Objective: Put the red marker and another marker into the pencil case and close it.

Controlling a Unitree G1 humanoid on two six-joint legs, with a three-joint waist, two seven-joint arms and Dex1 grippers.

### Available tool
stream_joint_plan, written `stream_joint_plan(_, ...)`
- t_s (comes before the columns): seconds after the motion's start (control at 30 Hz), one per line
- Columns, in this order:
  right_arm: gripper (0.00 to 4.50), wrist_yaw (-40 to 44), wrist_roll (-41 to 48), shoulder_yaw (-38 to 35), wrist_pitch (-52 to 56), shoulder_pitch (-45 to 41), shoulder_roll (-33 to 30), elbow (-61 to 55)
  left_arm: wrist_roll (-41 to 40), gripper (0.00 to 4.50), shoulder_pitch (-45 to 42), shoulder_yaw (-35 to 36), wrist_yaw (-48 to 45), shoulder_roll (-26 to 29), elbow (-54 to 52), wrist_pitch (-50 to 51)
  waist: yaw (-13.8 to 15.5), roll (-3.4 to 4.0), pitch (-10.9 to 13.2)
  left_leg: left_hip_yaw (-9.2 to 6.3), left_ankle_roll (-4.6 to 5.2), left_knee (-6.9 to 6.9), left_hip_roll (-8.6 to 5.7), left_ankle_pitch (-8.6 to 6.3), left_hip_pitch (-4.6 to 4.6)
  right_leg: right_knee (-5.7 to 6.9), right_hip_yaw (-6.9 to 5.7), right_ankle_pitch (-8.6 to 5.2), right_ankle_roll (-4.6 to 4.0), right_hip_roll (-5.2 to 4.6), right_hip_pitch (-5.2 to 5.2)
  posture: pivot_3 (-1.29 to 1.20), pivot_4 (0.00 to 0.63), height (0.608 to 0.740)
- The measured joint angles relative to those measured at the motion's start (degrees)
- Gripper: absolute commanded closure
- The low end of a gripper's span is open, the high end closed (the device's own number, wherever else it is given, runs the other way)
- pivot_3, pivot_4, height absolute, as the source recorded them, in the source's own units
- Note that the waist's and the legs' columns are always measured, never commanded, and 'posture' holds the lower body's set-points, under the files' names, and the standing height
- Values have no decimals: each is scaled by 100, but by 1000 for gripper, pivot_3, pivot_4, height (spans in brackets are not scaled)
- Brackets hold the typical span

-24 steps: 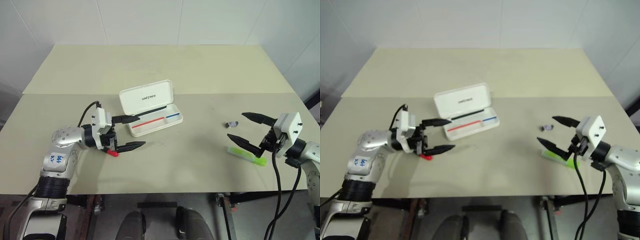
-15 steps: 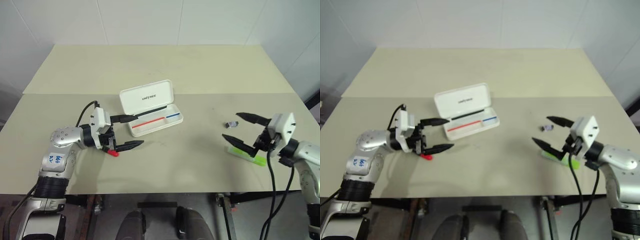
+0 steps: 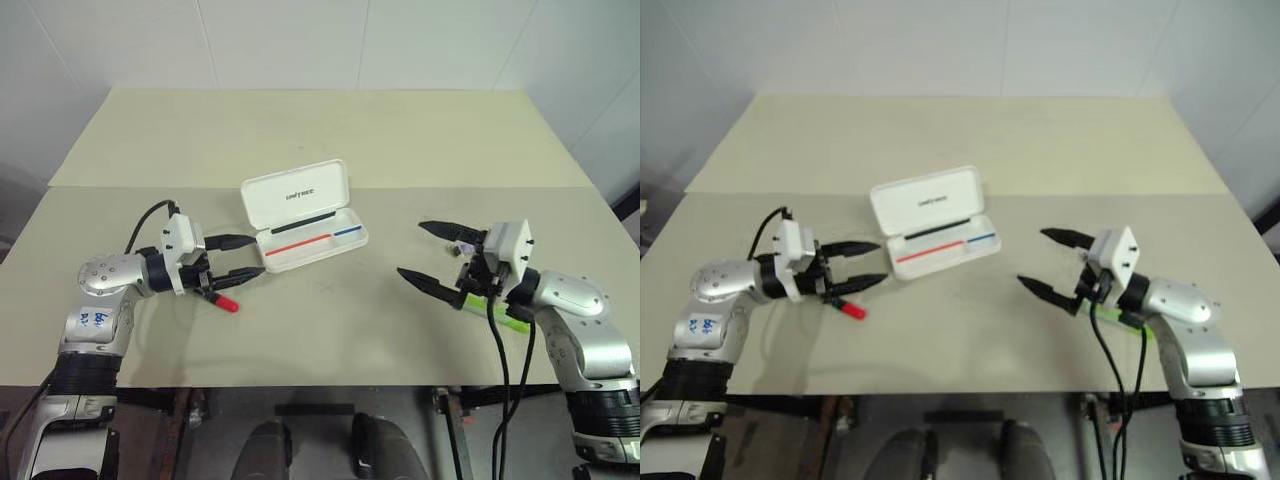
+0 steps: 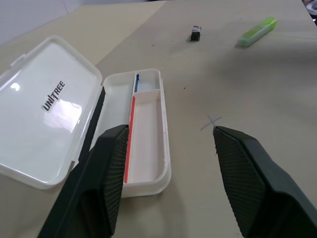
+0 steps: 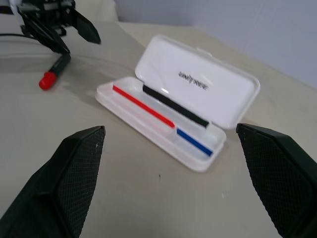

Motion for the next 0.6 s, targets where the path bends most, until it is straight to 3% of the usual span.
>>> stream_joint_plan(0.6, 0, -159, -116, 384, 11, 29, 321, -406, 793, 1608, -480, -758, -19, -27, 429, 240, 2, 0, 0, 3, 0, 2, -3, 0, 0, 8, 0, 0, -1, 6, -2, 0, 150, 740)
